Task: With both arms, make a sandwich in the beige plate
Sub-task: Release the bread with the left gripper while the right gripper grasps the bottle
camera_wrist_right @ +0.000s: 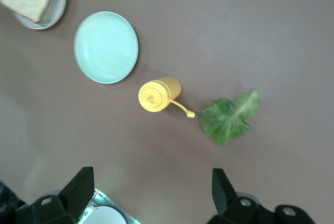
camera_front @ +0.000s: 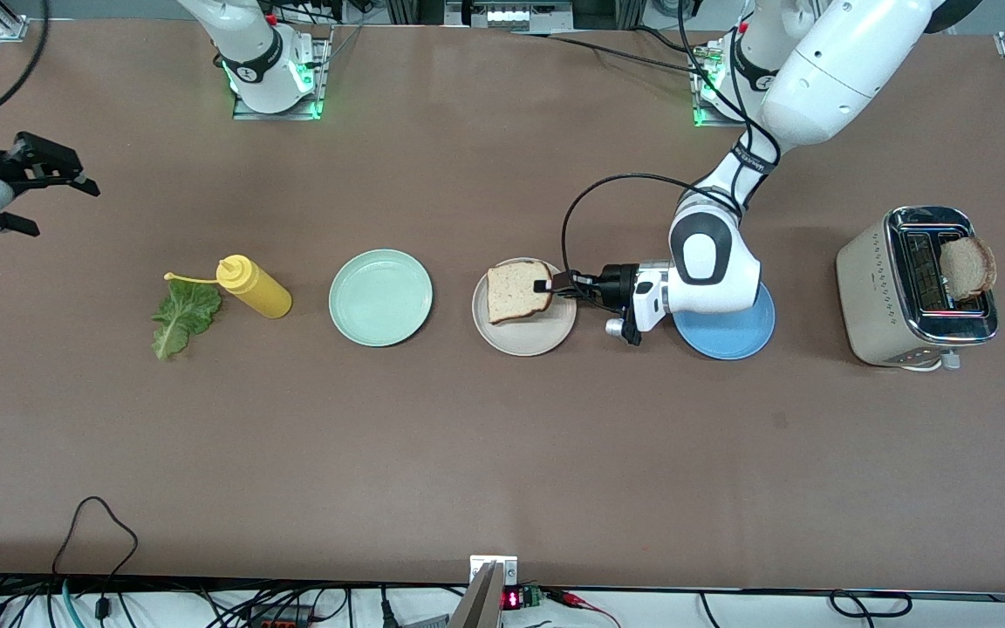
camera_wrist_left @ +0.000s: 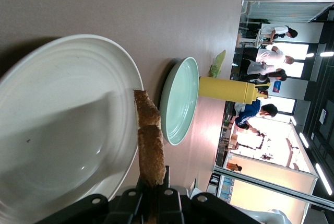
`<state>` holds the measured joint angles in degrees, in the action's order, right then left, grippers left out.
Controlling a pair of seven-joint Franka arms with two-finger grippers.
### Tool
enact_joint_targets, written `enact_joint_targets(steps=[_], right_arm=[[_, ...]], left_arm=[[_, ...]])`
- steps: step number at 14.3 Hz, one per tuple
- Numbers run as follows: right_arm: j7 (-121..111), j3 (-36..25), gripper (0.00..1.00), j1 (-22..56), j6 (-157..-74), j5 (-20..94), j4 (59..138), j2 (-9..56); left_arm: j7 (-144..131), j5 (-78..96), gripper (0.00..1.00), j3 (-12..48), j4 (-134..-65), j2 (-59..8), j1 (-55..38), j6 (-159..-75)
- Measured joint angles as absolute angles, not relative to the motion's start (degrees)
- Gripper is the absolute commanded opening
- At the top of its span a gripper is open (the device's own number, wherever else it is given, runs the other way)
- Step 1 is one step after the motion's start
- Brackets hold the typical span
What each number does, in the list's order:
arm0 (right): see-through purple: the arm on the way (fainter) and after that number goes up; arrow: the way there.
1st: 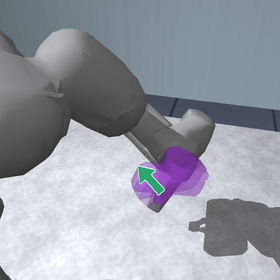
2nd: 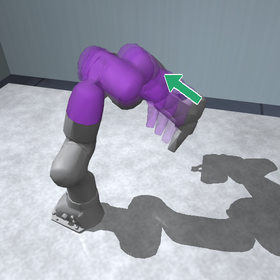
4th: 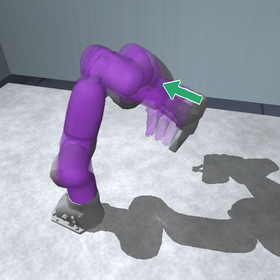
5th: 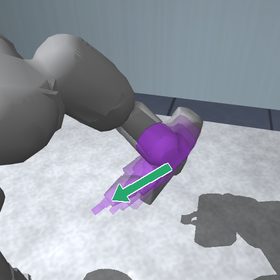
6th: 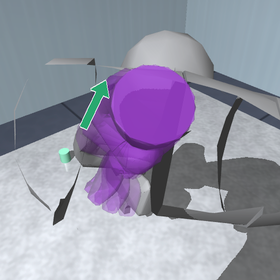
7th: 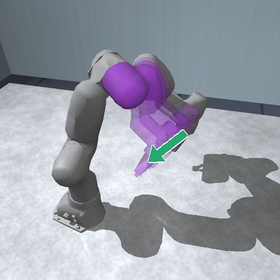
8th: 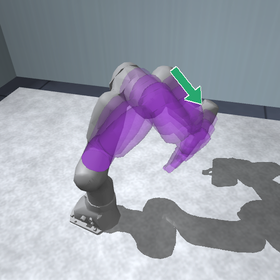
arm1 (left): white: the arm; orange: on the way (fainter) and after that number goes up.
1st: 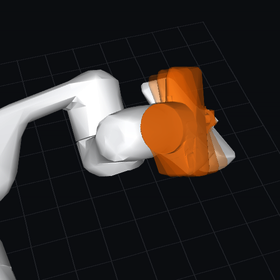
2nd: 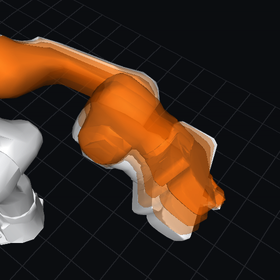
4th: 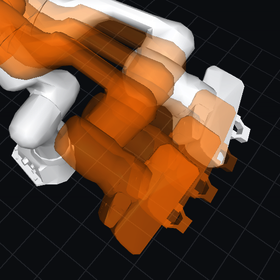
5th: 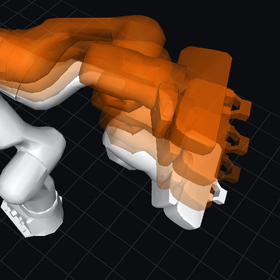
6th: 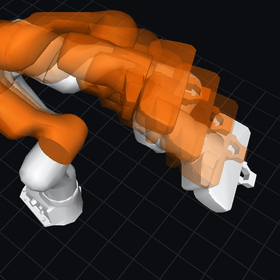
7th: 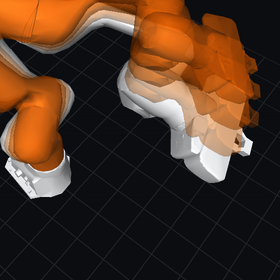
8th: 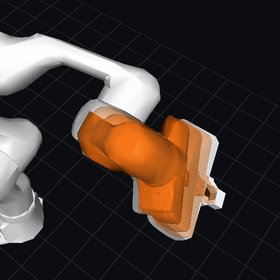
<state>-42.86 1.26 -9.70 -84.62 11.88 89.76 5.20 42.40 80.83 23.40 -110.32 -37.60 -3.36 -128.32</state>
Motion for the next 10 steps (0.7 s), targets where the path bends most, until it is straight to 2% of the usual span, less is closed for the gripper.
enact_joint_targets(steps=[5, 10], right_arm=[[-68.8, 1.0, 1.0, -19.7, -84.5, 26.7, 90.4, 12.5], [-93.4, 0.9, 1.0, -26.4, -84.2, 41.4, 94.2, 23.4]], left_arm=[[43.1, 80.8, 0.03, 23.4, -110.3, -38.8, -3.4, -128.5], [43.2, 80.8, 0.07, 23.4, -110.3, -38.9, -3.4, -128.5]])
